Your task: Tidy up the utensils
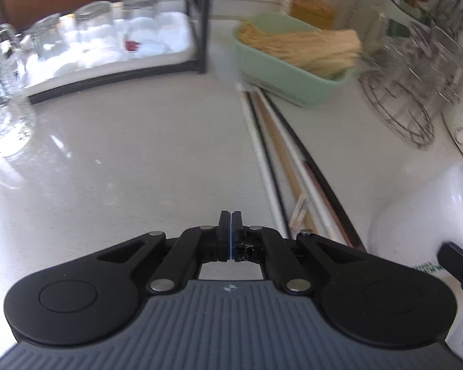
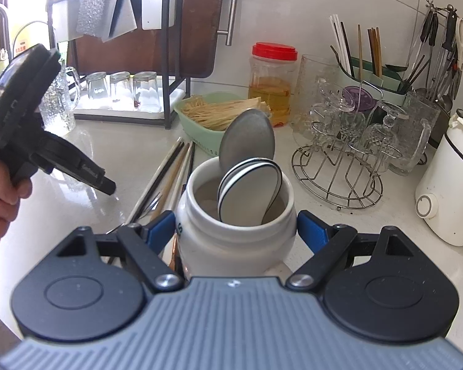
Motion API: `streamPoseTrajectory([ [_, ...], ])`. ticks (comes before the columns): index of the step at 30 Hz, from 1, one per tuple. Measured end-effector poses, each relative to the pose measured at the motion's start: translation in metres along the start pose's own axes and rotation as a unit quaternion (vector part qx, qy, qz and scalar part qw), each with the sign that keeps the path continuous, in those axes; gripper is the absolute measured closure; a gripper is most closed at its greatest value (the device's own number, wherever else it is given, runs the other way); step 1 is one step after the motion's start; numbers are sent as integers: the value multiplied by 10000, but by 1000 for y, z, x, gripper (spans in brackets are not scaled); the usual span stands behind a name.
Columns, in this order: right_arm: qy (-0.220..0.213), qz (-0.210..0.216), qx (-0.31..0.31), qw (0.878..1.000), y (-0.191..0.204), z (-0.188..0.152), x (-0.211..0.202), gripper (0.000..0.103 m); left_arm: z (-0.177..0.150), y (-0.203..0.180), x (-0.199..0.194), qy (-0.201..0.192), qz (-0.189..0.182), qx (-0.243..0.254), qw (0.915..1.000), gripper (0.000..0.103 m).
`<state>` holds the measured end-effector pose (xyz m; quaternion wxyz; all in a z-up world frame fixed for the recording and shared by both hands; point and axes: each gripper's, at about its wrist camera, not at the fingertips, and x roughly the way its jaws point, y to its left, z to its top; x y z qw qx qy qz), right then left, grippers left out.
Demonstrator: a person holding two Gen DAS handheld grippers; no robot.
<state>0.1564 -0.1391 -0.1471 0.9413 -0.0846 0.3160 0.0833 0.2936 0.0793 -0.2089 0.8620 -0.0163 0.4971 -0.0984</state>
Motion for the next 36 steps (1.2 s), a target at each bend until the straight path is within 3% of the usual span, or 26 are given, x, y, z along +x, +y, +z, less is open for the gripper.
streamPoseTrajectory([
  [5, -6, 45, -36, 10000, -1, 0, 0, 15, 5, -7, 1, -20, -59, -23, 10000, 98],
  [9, -15, 48, -86, 10000, 0, 0, -1, 15, 7, -11, 4, -7, -53, 40, 10000, 74],
  [18, -24, 90, -115, 9999, -1, 0, -1, 15, 10, -20, 10, -97, -376, 61, 9992, 74],
  [28, -29, 84, -115, 9999, 0, 0, -1, 15, 32, -25, 32, -180, -197, -28, 9996, 76],
  [30, -29, 77, -122, 9999, 0, 0, -1, 15, 35, -29, 34, -184, -94, 76, 9998, 88],
  [36, -22, 47, -147, 9999, 1, 0, 0, 15, 38, -29, 33, -104, 57, 75, 9999, 91],
])
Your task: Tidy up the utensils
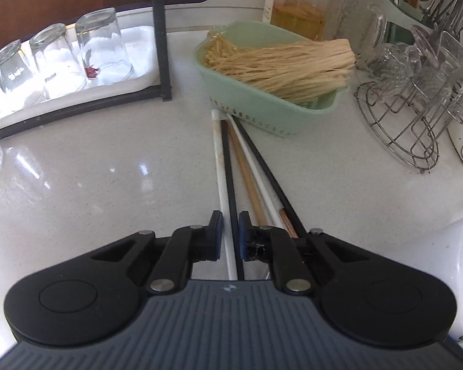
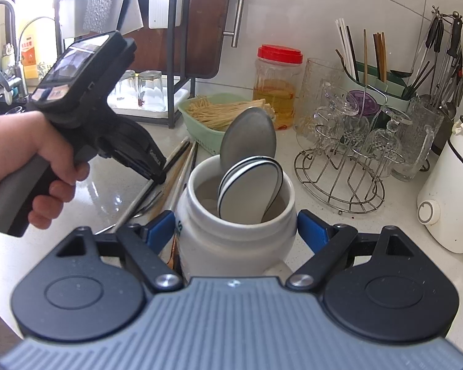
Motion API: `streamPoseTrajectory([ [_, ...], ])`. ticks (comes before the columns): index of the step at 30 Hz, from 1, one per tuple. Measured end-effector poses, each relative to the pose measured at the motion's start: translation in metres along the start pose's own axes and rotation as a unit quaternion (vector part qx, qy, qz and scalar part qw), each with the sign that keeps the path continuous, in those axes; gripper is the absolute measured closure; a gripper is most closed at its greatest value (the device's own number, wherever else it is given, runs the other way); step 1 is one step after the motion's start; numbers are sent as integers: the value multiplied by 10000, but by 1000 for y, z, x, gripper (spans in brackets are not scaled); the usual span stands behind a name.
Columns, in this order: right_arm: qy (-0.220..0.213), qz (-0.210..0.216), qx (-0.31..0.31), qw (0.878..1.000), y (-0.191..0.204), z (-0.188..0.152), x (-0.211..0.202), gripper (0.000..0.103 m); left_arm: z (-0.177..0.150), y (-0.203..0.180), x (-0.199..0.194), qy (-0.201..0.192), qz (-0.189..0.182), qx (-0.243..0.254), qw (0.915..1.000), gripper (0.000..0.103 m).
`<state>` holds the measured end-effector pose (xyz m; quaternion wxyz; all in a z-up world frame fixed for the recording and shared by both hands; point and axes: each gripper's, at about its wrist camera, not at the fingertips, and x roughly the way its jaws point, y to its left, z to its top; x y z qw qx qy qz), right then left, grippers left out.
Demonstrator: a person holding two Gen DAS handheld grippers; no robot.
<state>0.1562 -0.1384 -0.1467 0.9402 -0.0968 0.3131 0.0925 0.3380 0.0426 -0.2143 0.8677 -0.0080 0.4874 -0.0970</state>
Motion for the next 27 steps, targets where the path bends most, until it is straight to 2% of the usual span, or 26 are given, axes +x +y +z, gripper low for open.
streamPoseTrajectory([
  [5, 1, 9, -25, 10000, 0, 1, 2, 15, -11, 9, -10, 90, -63, -165, 9998, 92],
  [7, -12, 18, -35, 10000, 0, 1, 2, 15, -17, 12, -19, 64, -97, -212, 9997, 99],
  [22, -74, 138, -166, 9997, 1, 5, 9, 14, -69, 24, -56, 315, -34, -312, 9990, 99],
  [27, -71, 161, -194, 9997, 1, 6, 11, 14, -85, 26, -64, 507, -111, -332, 9981, 99],
])
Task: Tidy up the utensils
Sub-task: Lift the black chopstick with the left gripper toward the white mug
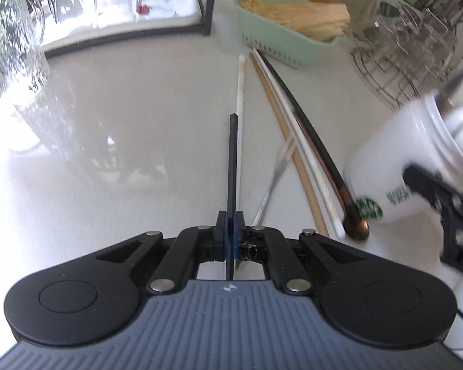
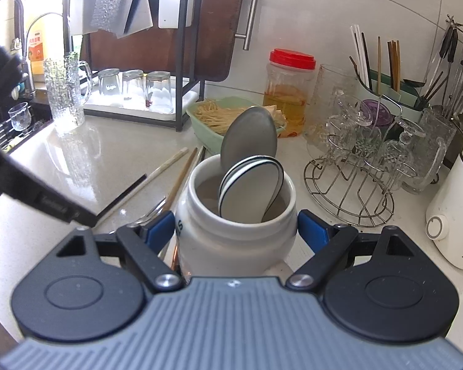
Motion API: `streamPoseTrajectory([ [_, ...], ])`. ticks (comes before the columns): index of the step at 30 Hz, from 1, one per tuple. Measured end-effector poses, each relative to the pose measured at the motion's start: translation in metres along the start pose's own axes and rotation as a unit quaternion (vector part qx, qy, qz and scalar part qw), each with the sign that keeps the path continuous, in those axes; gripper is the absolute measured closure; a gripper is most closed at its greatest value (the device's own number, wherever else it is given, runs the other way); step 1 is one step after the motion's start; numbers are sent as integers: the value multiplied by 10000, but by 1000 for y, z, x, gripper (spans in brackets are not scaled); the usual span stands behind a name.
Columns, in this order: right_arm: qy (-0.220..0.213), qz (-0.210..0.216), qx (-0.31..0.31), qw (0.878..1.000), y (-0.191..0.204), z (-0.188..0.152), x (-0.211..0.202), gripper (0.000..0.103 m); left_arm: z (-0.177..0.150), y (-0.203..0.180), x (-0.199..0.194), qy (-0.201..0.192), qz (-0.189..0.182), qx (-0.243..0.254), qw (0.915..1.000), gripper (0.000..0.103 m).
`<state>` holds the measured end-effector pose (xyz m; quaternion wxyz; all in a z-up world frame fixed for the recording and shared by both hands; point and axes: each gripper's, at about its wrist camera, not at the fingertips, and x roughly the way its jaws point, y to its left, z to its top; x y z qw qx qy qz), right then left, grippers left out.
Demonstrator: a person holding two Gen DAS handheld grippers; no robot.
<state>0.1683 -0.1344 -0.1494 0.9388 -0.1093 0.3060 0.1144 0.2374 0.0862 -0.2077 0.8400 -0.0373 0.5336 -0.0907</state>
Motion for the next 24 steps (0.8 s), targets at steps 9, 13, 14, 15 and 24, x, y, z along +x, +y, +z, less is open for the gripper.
streamPoseTrajectory([
  [9, 18, 31, -33, 10000, 0, 1, 1, 14, -36, -2, -21, 209, -71, -50, 9997, 100],
  [13, 7, 66, -78, 9999, -1, 0, 1, 14, -47, -1, -29, 226, -40, -202, 9995, 100],
  [14, 4, 88, -100, 9999, -1, 0, 1, 14, -49, 0, -30, 234, -35, -240, 9994, 100],
  [15, 2, 112, -118, 9999, -2, 1, 1, 14, -52, 1, -31, 247, -22, -271, 9993, 100],
  [24, -13, 290, -275, 9992, -3, 1, 0, 14, -75, -1, -39, 354, 47, -544, 9979, 100],
])
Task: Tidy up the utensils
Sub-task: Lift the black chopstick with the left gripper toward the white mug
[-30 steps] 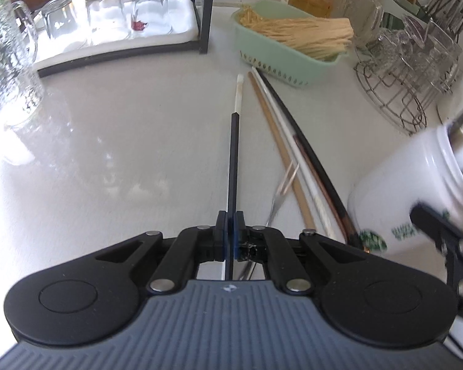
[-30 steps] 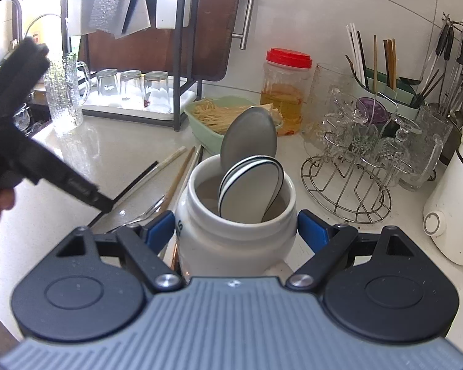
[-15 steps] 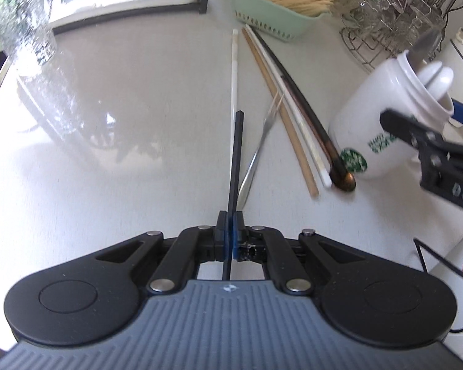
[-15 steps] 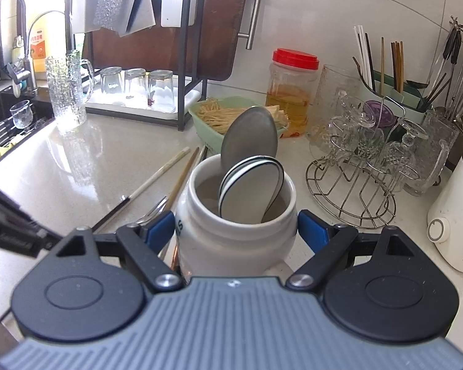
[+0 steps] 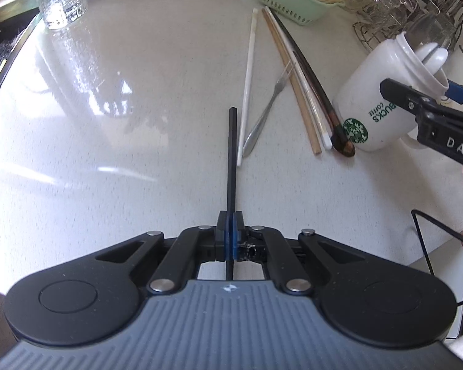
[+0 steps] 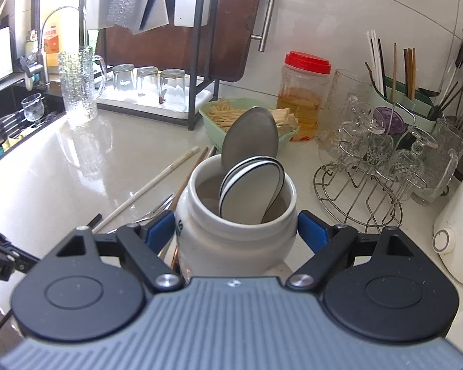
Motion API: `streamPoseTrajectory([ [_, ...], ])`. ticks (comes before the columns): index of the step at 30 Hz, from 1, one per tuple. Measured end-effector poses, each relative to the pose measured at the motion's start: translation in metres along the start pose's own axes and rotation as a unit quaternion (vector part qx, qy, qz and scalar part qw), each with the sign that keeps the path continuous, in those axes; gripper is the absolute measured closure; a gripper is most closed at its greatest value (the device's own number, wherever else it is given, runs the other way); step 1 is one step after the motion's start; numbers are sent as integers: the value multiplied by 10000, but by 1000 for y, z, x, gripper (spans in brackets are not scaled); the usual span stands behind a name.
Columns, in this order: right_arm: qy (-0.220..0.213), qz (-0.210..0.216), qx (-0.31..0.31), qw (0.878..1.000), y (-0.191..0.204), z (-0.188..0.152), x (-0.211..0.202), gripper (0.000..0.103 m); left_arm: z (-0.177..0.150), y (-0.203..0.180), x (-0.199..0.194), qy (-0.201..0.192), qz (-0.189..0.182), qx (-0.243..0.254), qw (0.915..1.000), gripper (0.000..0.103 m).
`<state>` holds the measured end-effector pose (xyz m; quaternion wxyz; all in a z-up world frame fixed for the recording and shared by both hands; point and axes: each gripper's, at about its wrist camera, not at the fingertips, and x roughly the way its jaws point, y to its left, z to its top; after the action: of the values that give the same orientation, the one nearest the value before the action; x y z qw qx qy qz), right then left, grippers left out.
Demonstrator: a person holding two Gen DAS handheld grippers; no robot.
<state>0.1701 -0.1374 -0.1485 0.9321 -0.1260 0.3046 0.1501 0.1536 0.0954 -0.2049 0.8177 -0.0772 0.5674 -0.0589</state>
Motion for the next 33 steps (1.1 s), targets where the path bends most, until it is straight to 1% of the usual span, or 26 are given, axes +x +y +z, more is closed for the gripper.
streamPoseTrajectory([
  [3, -10, 33, -19, 10000, 0, 0, 0, 14, -5, -3, -2, 10, 17, -6, 10000, 100],
  [9, -30, 60, -34, 10000, -1, -1, 0, 14, -4, -6, 0, 23, 119, 27, 9999, 99],
  [12, -33, 60, -29, 10000, -1, -1, 0, 14, 1, -5, 1, -44, 178, 44, 9998, 94],
  [16, -32, 41, -13, 10000, 0, 0, 0, 14, 16, -1, 5, -179, 241, 65, 9995, 94],
  [27, 21, -28, 16, 10000, 1, 1, 1, 14, 59, 1, 21, -433, 212, 168, 9987, 92],
  [28, 25, -32, 21, 10000, 1, 1, 0, 14, 61, 1, 22, -450, 224, 157, 9986, 91],
  [30, 29, -46, 32, 10000, 2, 1, 0, 14, 66, 4, 26, -462, 227, 117, 9986, 81],
  [33, 24, -75, 47, 10000, 3, 0, 0, 14, 72, 3, 28, -539, 247, 105, 9982, 81],
])
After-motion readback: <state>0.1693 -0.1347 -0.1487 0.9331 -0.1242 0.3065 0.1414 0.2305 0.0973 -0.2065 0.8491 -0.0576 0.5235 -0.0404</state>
